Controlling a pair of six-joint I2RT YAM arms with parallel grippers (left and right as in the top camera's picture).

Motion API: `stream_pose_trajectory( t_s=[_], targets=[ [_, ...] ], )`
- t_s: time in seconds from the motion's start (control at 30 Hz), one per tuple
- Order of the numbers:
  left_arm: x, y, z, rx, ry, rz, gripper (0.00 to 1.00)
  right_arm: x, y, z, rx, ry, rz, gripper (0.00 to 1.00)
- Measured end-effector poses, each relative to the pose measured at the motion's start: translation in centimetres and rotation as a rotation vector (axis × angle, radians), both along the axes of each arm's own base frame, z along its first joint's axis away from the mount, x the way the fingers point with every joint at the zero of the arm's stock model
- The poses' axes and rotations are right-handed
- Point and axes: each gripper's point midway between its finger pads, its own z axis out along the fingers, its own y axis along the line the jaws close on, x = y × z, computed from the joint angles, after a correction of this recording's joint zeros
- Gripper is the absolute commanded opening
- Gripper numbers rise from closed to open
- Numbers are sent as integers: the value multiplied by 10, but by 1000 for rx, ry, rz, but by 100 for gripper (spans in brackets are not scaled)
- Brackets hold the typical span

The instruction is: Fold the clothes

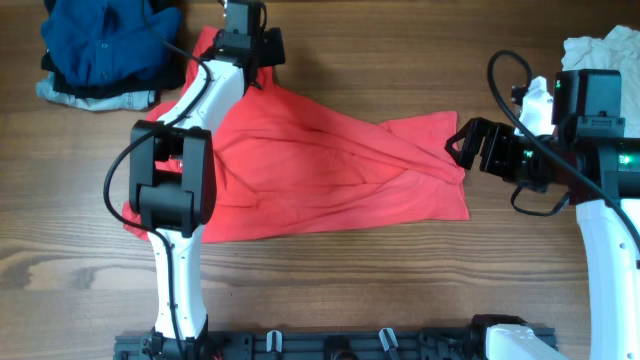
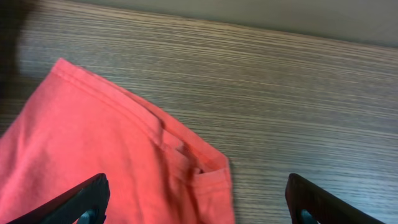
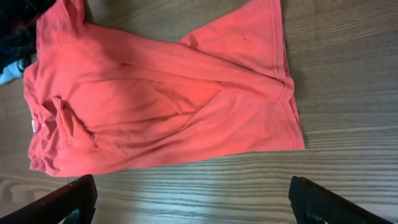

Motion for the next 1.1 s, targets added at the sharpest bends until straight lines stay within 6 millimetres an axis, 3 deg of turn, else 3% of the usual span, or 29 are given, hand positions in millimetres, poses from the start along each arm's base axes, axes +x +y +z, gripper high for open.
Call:
stream_pose_trajectory(
  t_s=[0.17, 0.27, 0.37, 0.5, 0.63, 0.67, 0.73, 0.9, 0.97, 1.1],
  targets=[
    [-4, 1, -26, 10, 50, 0, 91, -3, 0, -1, -1, 13, 3, 100],
    [-8, 2, -52, 20, 96, 0, 91, -3, 0, -1, -2, 13, 5, 100],
    [-8, 1, -55, 33, 97, -6, 89, -3, 0, -1, -2, 11, 6, 100],
    [-8, 1, -55, 46, 96, -20, 64, -3, 0, -1, -2, 11, 6, 100],
    [-8, -1, -57, 58, 95, -28, 17, -3, 0, -1, -4, 10, 9, 100],
    [-8, -1, -57, 64, 95, -32, 11, -3, 0, -1, -4, 10, 10, 100],
    [-8, -4, -57, 63, 95, -33, 4, -3, 0, -1, -5, 9, 13, 100],
    [-20, 2, -57, 137, 141, 1, 4, -1, -5, -2, -30, 5, -4, 100],
    [-34, 9, -51, 169, 194, 21, 4, 6, -8, 0, -45, -24, -15, 99],
    [-54, 21, 22, 150, 169, 102, 6, 13, -10, -15, -49, -26, -30, 100]
  ],
)
